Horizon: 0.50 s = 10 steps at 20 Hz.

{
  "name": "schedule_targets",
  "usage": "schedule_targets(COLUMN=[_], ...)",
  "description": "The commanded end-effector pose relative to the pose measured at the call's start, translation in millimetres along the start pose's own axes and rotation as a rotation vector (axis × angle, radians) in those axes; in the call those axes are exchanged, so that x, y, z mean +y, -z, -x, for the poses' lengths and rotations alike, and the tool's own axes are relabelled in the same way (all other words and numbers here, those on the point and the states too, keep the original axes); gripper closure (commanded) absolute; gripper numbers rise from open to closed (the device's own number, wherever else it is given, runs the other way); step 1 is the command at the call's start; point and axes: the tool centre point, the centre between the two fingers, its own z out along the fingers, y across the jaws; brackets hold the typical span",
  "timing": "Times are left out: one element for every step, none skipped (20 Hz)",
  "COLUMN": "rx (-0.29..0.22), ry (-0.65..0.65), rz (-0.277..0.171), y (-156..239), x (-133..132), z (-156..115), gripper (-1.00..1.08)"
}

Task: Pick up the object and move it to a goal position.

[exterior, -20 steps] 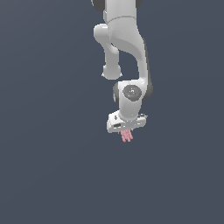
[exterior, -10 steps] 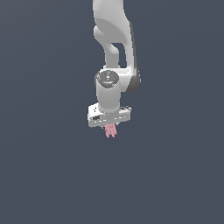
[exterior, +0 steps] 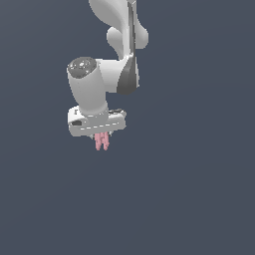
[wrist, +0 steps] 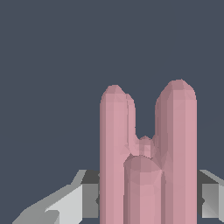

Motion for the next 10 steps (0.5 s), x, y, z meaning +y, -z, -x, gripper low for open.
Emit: schedule_targets(rx=[-0.001,-0.001,-0.001,-0.001,-0.001,-0.001,-0.001,-0.001,-0.001,-0.001], ry=[0.002,0.002,0.002,0.002,0.002,0.002,0.002,0.002,0.002,0.002], rz=[-0.001,-0.001,-0.001,0.0,0.0,0.0,0.0,0.0,0.0,0.0], y=[11.3,14.6,17.4,19.6,21.3,22.6,23.3,23.5,23.2,22.9], x=[15.4,20.1,24.1,27.2,29.7,31.6,32.8,33.2,33.0,32.7], z=[1.9,2.4,2.7,2.8,2.9,2.9,2.7,2.4,2.0,1.9], gripper=[1.08,1.08,1.08,1.08,1.08,1.08,1.08,1.08,1.08,1.08])
